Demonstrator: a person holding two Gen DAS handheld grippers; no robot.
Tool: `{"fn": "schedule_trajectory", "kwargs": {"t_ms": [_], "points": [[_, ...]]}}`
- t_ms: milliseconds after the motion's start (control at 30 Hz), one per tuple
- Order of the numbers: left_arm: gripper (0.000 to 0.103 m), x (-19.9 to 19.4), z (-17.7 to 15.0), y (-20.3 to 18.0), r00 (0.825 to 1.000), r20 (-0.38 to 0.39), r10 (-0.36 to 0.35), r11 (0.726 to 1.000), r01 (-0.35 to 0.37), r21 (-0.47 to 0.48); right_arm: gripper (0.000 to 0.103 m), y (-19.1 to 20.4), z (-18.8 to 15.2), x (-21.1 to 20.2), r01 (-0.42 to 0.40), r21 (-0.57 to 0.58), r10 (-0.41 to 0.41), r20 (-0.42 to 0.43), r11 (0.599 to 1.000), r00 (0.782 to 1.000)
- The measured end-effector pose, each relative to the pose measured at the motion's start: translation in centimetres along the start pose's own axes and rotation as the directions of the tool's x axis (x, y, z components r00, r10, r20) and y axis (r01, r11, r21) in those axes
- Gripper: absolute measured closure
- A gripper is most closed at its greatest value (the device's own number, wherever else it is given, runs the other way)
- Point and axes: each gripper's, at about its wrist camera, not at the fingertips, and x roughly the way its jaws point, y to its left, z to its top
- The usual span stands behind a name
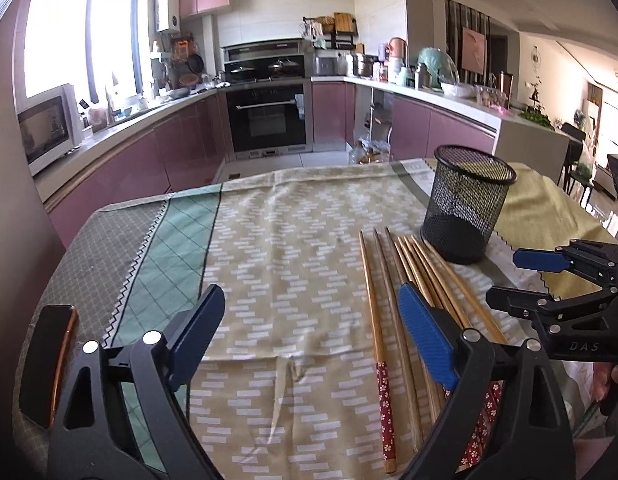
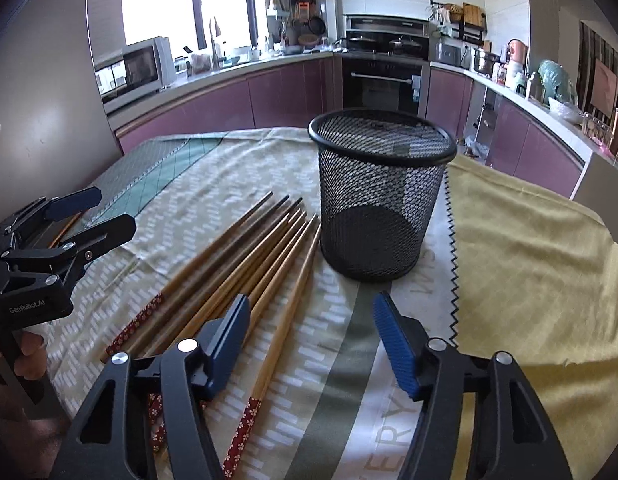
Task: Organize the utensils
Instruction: 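Close the right tool on one chopstick while the left tool grasps another, then lift both held chopsticks upright and carry them over the mesh cup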
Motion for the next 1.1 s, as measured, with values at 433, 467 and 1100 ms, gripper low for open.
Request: {"fn": "schedule_trajectory", "kwargs": {"t_ms": [433,467,1100], "points": [[0.049,6.9,-0.3,-2.3,0.974,-0.207,-0.09,0.991,0.108,0.077,0.077,0.3,0.5,2.8,-0.015,0.004,0.015,-0.094,1.0,0.995],[0.051,7.4,-0.2,-2.4,0.972,-0.218,-0.088,0.991,0.108,0.079,0.08,0.2,0.5,2.9,-0.017,0.006,0.017,-0.096,1.0,0.995],[0.095,10.1,2.2,-2.1,0.943,-0.28,-0.178,0.984,0.174,-0.04,0.097,-1.2,1.6,1.0,-0.112,0.058,0.115,-0.042,0.992,0.993]]}}
